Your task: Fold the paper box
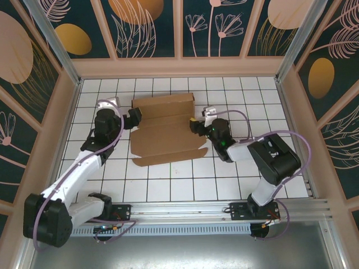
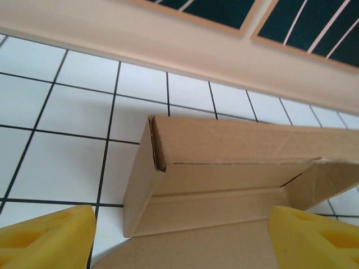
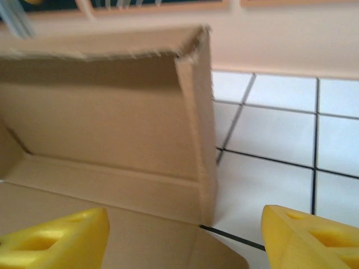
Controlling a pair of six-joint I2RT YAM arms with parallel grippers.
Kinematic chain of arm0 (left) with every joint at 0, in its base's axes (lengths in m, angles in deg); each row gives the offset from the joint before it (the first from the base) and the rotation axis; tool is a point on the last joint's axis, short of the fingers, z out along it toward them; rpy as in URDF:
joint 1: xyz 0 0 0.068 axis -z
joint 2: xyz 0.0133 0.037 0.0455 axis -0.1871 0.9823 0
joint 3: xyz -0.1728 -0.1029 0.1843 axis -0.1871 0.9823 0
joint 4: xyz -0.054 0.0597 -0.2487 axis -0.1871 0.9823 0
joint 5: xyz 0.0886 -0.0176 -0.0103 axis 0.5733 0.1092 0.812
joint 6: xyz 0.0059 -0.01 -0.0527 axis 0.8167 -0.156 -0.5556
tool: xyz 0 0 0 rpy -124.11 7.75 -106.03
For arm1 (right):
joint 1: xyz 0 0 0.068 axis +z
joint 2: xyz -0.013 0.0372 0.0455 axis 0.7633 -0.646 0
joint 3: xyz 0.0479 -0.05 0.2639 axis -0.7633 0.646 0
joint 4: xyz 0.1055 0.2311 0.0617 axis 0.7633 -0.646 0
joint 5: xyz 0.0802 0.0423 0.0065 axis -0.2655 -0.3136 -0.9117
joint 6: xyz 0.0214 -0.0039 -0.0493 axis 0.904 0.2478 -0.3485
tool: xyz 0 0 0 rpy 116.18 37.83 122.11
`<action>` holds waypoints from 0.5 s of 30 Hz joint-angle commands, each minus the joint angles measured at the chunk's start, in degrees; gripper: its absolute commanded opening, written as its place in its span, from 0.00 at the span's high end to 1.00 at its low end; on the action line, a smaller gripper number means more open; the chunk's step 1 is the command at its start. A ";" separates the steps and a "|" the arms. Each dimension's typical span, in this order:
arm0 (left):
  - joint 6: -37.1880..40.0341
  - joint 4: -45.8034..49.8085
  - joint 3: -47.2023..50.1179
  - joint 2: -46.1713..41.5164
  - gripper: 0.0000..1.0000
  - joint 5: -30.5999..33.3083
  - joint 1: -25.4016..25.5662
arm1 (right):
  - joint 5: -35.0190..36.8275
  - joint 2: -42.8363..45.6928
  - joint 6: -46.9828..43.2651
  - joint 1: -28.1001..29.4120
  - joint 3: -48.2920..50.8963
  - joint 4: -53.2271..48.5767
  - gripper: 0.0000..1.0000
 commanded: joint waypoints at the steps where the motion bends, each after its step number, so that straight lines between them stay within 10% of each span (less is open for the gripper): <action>1: -5.74 3.88 -4.42 0.23 0.01 5.36 -0.67 | -5.75 4.78 3.81 -0.26 1.28 8.58 0.31; 9: -6.31 4.83 -11.45 13.04 0.02 -1.73 -2.53 | -2.69 9.89 14.28 -6.67 -4.97 -7.44 0.41; 15: -11.42 -0.76 -7.59 16.74 0.08 -4.47 -7.83 | -18.93 4.51 24.60 -12.81 -18.43 -23.38 0.33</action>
